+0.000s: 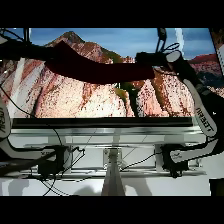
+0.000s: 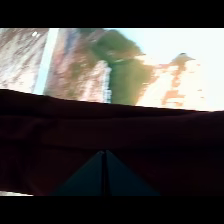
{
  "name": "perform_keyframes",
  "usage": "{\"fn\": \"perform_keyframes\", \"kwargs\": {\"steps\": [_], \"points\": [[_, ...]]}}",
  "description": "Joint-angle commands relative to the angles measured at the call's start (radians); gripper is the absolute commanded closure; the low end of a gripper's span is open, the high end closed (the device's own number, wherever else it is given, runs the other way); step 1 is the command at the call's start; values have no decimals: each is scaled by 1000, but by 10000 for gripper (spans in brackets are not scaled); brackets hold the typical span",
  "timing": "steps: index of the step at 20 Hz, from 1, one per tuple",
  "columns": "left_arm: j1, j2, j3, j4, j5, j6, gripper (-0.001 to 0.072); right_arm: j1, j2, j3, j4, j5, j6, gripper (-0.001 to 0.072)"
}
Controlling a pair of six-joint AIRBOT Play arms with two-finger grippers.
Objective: Fold the clothes and pants, and hang the long-sleeved shirts on hangers.
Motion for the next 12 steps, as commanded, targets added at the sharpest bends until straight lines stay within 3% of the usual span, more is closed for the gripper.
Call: {"fn": "perform_keyframes", "kwargs": {"steps": [1, 4, 8, 12], "points": [[-3, 114, 2, -102, -72, -163, 684, 175, -69, 68, -1, -38, 120, 698], [-36, 145, 1, -103, -88, -174, 684, 328, -182, 194, 1, -38, 236, 698], [-97, 143, 0, -103, -89, -173, 684, 452, -314, 362, 2, -8, 315, 698], [-113, 130, -1, -99, -71, -173, 684, 467, -329, 381, -6, 55, 333, 697]]}}
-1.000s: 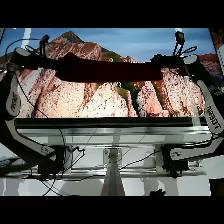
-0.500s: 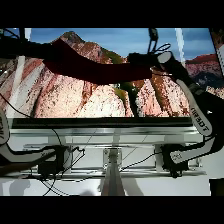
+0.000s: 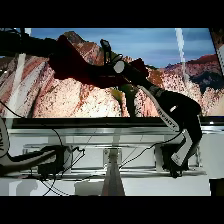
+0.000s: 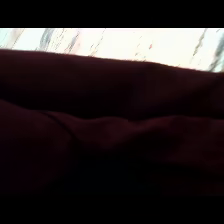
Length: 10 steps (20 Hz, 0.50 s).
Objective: Fold the clothes and pants, and hang the long-sleeved shirts on hangers.
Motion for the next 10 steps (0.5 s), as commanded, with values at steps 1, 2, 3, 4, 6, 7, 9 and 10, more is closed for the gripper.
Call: {"fn": "perform_keyframes", "kwargs": {"steps": [1, 2, 3, 4, 6, 7, 9, 10], "points": [[-15, -14, 0, -2, 27, -7, 683, 12, -25, 35, -27, 97, 35, 697], [-20, -25, -2, -2, 56, -7, 683, -13, -19, 35, -66, 133, 35, 697], [-27, -37, -4, -2, 93, -7, 683, -44, -12, 35, -104, 163, 36, 697], [-44, -55, -4, -3, 135, -7, 683, -87, 0, 35, -138, 192, 36, 697], [-99, -101, -4, -25, 248, -8, 683, -193, 34, 35, -183, 231, 36, 697], [-138, -132, -4, -50, 320, -8, 683, -251, 53, 35, -192, 248, 36, 697], [-229, -198, -3, -109, 469, -7, 684, -375, 94, 35, -193, 284, 36, 697], [-285, -237, -3, -150, 559, -7, 684, -436, 113, 35, -194, 309, 36, 697]]}}
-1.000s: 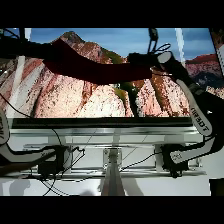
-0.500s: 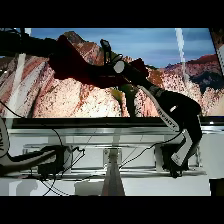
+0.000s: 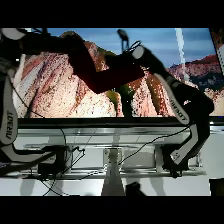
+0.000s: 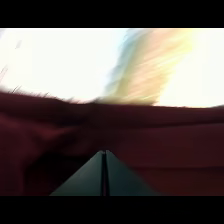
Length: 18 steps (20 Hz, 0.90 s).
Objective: Fold the clothes and pants, and hang the long-sleeved shirts on hangers.
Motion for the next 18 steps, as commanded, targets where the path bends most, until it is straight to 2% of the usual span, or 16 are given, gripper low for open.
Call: {"fn": "perform_keyframes", "kwargs": {"steps": [1, 3, 6, 8, 9, 10, 12, 14, 16, 18], "points": [[-168, -120, 0, -139, 321, 0, 684, -200, 63, 1, -32, 105, 2, 697], [-290, -201, 0, -292, 496, 2, 684, -298, 84, 1, -32, 157, 2, 697], [-438, -297, 5, -428, 753, 23, 683, -394, 87, 1, -34, 225, 2, 697], [-492, -338, 11, -502, 825, 23, 632, -428, 87, 1, -51, 242, 2, 697], [-504, -347, 13, -499, 829, 27, 402, -436, 87, 1, -74, 239, 2, 696], [-506, -349, 13, -488, 825, 27, 26, -440, 87, 1, -105, 231, 2, 696], [-493, -340, 13, -481, 819, 44, 1, -440, 84, 1, -171, 224, -2, 669], [-452, -316, 13, -481, 768, 176, 1, -440, 79, 0, -232, 224, -14, 529], [-393, -284, 13, -481, 665, 298, 1, -440, 73, 0, -296, 219, -15, 507], [-326, -250, 13, -481, 524, 345, 1, -444, 50, 0, -339, 211, -15, 506]]}}
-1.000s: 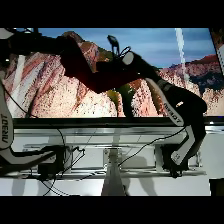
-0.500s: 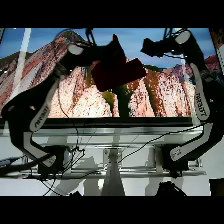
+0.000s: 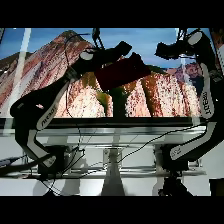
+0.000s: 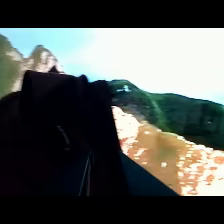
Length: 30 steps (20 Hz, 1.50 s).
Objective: Fold the clothes and pants, and hang the long-sleeved shirts on hangers.
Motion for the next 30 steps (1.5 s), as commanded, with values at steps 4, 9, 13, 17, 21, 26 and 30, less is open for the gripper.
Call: {"fn": "perform_keyframes", "kwargs": {"steps": [4, 9, 13, 17, 21, 26, 30], "points": [[190, 78, 1, -6, -434, 126, 1, -61, -115, 1, 47, 42, -22, 504], [243, 84, 1, -7, -632, 250, 3, -136, -212, 1, 475, 200, -270, 57], [232, 84, 1, -7, -631, 251, 3, -56, -213, 1, 393, 143, -325, 6], [220, 84, 1, -7, -632, 250, 3, 37, -214, 1, 280, -12, -218, 11], [218, 84, 1, -7, -632, 250, 3, 35, -227, 2, 204, -24, -49, 22], [218, 84, 0, -7, -631, 250, 2, 5, -285, 1, 282, 214, -64, 29], [218, 84, 0, -7, -632, 250, 3, 53, -343, 1, 504, 329, -168, 98]]}}
